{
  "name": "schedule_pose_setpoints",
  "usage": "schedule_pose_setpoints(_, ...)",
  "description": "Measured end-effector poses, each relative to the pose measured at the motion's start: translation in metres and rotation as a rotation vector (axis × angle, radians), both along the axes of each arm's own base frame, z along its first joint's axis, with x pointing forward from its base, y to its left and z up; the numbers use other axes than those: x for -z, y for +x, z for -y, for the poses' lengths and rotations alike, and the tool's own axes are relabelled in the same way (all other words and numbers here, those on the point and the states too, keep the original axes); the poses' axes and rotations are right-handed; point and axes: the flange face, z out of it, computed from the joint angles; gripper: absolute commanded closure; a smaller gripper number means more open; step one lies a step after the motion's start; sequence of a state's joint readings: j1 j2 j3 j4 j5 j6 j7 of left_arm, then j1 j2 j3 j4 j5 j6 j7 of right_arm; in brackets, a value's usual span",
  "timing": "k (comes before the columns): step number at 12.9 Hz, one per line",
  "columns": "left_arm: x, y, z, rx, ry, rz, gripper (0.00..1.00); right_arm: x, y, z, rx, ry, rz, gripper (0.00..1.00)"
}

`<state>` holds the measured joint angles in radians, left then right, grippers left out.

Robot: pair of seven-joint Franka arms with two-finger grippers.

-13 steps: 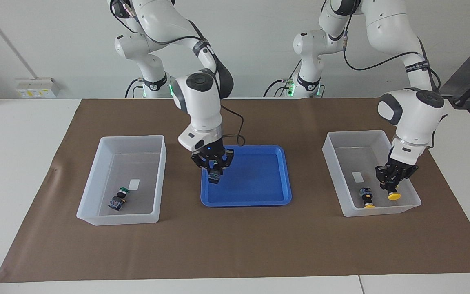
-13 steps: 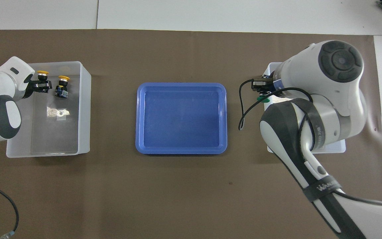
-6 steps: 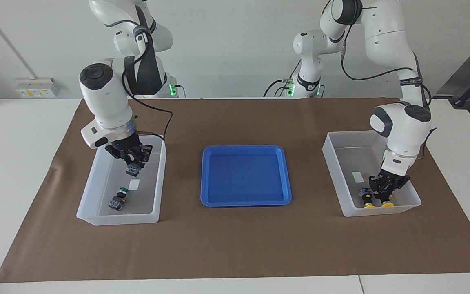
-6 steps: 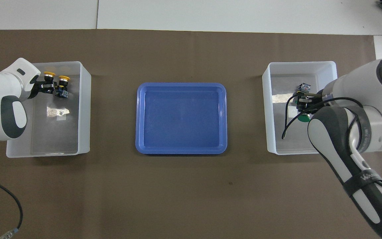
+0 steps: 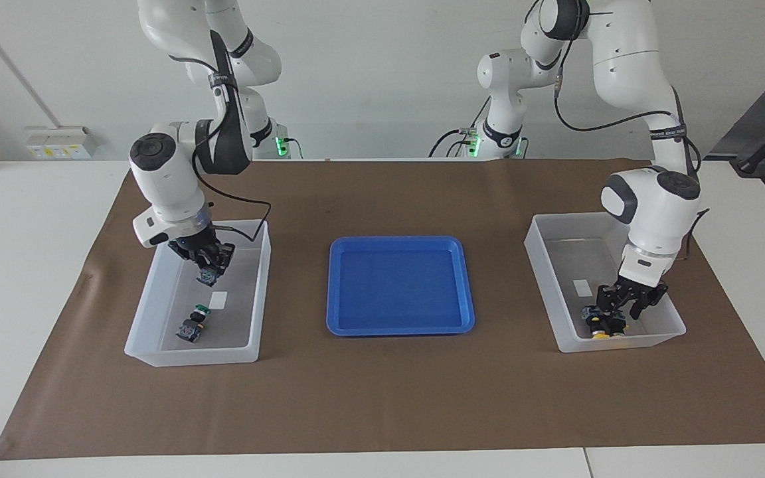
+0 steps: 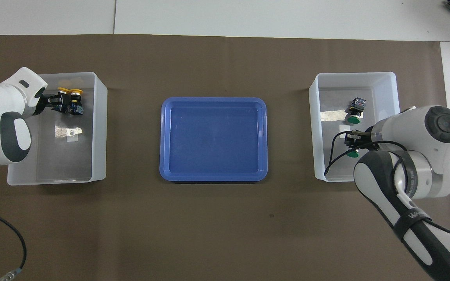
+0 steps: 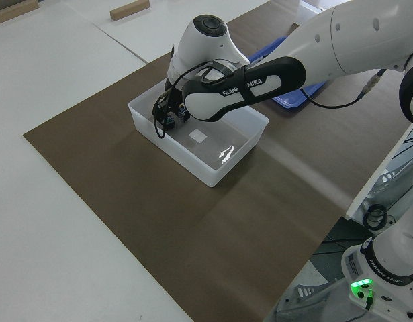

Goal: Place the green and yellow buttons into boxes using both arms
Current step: 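Lower and release the buttons into the boxes with both grippers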

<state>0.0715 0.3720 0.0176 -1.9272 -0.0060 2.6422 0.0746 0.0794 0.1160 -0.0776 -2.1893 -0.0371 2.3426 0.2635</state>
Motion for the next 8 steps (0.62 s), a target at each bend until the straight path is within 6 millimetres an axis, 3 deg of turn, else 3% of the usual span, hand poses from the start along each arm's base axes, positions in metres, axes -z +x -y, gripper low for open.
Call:
schedule_pose_setpoints(1,-0.006,0.001,0.0,0.001,0.001,0.009,0.0,0.001,-0.001,0.002,0.004,0.0,-0.001,0.0)
schedule_pose_setpoints(5,-0.052,-0.015,0.009,0.02,-0.007,-0.069,0.0,-0.011,0.004,0.003,0.006,0.001,0.034,0.0)
schedule_pose_setpoints(8,-0.093,-0.036,0.051,0.084,-0.008,-0.087,0.0,-0.059,0.018,0.001,0.001,0.002,0.077,0.0)
